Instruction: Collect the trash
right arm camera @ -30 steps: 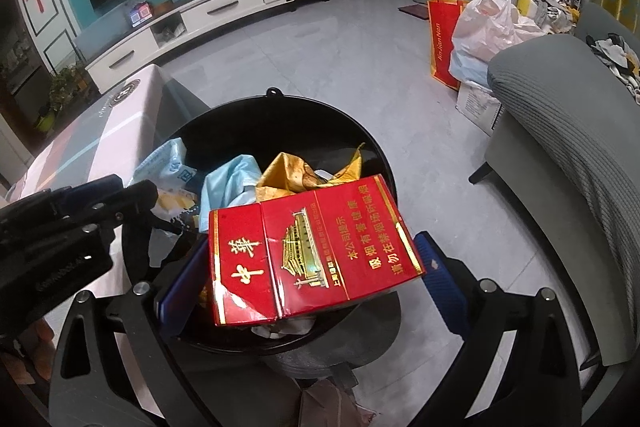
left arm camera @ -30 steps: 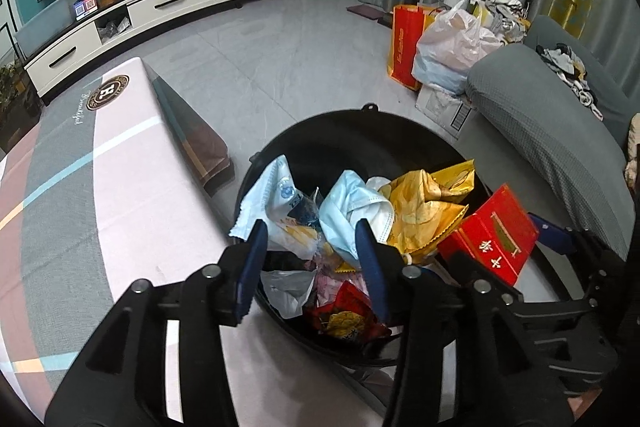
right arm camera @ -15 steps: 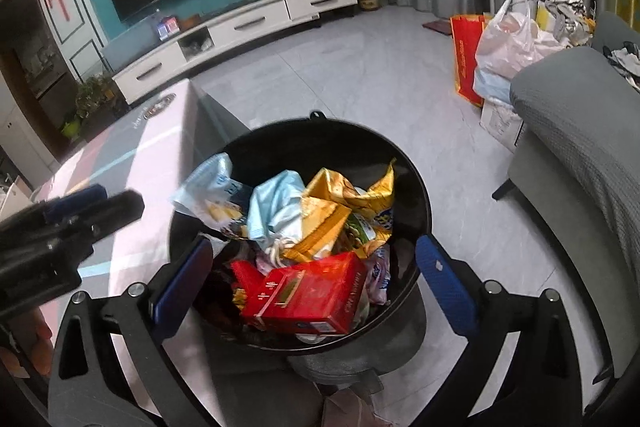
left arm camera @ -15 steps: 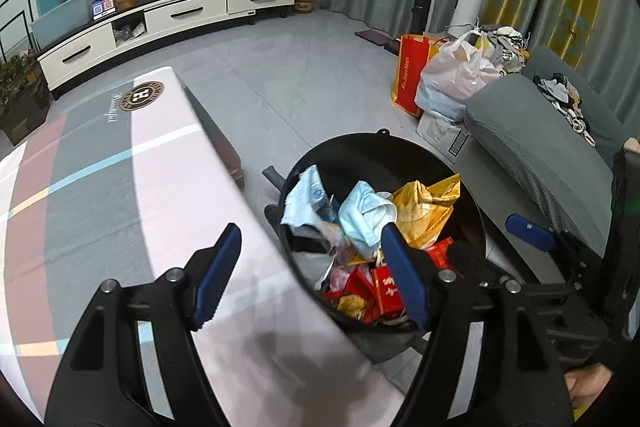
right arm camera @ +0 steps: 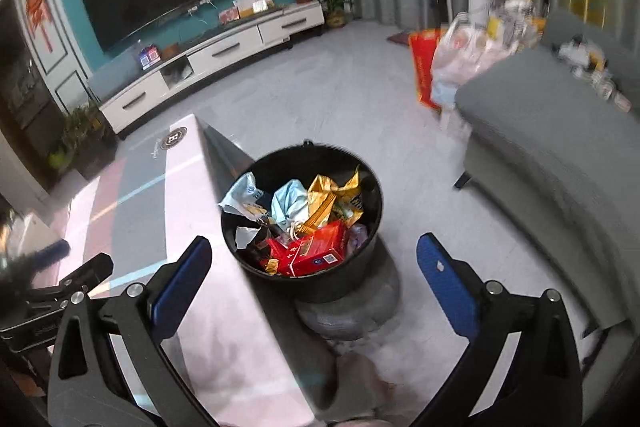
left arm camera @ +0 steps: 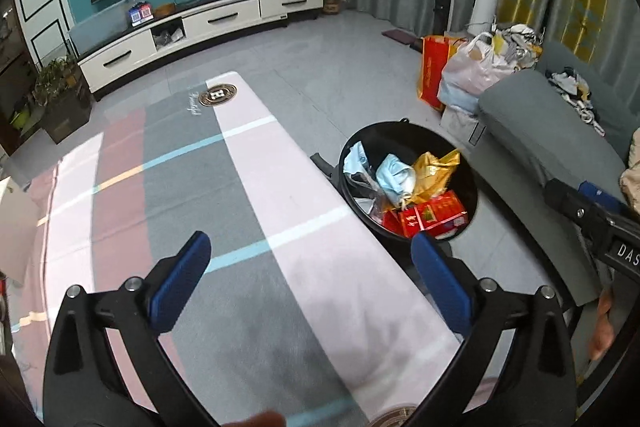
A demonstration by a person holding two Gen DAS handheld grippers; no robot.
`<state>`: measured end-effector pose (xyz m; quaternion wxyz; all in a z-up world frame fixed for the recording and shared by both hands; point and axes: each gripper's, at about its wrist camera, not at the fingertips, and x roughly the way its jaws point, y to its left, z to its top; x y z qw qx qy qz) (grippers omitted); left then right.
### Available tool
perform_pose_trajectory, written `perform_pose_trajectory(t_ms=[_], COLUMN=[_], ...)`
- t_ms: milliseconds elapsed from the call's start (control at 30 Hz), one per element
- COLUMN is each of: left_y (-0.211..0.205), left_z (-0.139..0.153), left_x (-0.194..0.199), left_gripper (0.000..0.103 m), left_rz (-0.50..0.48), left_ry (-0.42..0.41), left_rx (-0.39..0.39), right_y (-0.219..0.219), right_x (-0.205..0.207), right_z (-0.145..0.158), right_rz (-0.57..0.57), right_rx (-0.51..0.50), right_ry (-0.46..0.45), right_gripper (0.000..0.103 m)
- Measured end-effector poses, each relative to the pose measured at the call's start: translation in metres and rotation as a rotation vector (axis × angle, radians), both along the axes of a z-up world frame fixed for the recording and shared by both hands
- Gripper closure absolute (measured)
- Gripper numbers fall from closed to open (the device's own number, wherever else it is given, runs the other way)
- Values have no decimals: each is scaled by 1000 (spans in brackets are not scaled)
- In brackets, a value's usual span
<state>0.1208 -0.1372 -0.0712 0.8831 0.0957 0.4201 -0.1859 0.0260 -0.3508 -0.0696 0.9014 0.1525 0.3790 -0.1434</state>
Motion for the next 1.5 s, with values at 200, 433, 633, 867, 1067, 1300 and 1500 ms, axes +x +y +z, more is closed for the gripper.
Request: perform_pose_trajectory(t_ms=[200,433,633,867,1067,1300,1500], left_y=[6,16,15,10,10,10,11], left_z=[41,76,80,77,74,72,72], left_x=[-31,-52,-58,-57,-55,-51,-51], left_gripper=[3,3,3,3,3,3,3], left_rz=[53,29,22,24,26,47,60], left_ry=[-34,-49,-36,-23,-14,-15,-26], left_rx=[112,58,50,50,60,61,70], right_y=[28,35,39,35,34,34,34], right_x=[-25,-38,-42,-41,-40,-40,-39], right_z=[52,81,87,83,78,77,75], right_rz=[31,29,43,36,40,42,57], right_rx=[-66,-62,-77,-71,-69,-64,-68], right_ry=[-9,14,20,34,50,48,49], right_gripper=[3,3,3,3,3,3,3])
